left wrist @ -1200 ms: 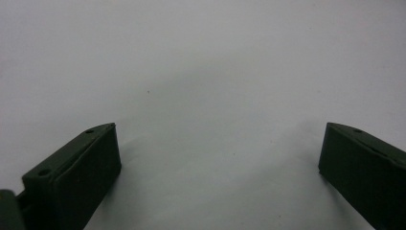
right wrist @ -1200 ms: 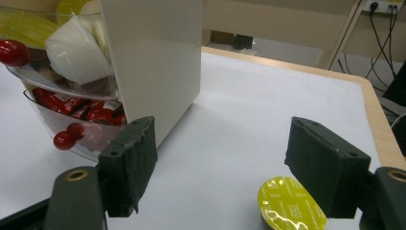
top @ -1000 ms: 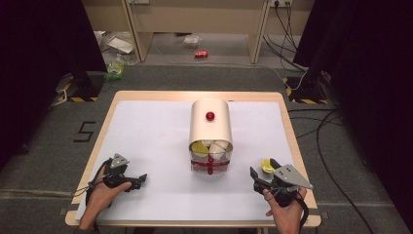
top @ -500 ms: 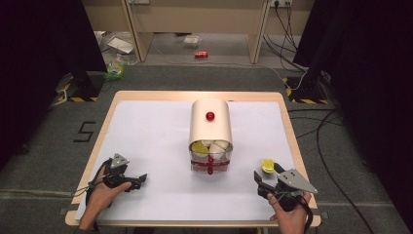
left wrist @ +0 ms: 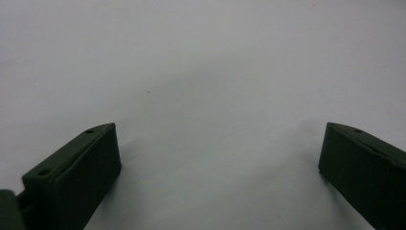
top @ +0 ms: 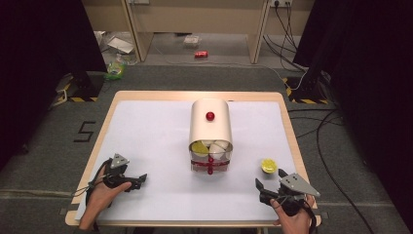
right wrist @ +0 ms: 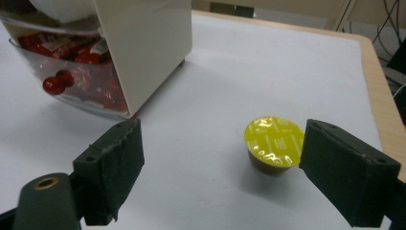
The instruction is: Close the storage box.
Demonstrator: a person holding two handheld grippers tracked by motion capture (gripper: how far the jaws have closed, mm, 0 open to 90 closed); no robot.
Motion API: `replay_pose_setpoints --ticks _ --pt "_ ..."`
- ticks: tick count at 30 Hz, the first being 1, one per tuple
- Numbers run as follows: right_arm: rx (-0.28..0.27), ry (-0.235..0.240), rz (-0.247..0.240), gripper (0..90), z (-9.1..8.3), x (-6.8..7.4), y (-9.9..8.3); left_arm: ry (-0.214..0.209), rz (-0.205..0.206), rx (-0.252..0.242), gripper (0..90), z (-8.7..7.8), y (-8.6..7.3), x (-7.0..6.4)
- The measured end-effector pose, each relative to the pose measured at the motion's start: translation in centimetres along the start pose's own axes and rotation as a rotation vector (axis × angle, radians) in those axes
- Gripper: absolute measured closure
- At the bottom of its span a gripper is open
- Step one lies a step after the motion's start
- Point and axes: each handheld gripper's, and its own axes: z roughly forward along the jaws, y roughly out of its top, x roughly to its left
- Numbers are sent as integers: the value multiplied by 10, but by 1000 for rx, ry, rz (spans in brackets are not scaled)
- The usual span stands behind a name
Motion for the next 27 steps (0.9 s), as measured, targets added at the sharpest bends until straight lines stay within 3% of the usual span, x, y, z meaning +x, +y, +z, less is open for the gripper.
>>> replay_pose_setpoints --ticks 27 --pt "148 31 -14 163 4 -3 -25 0 -1 0 0 0 0 0"
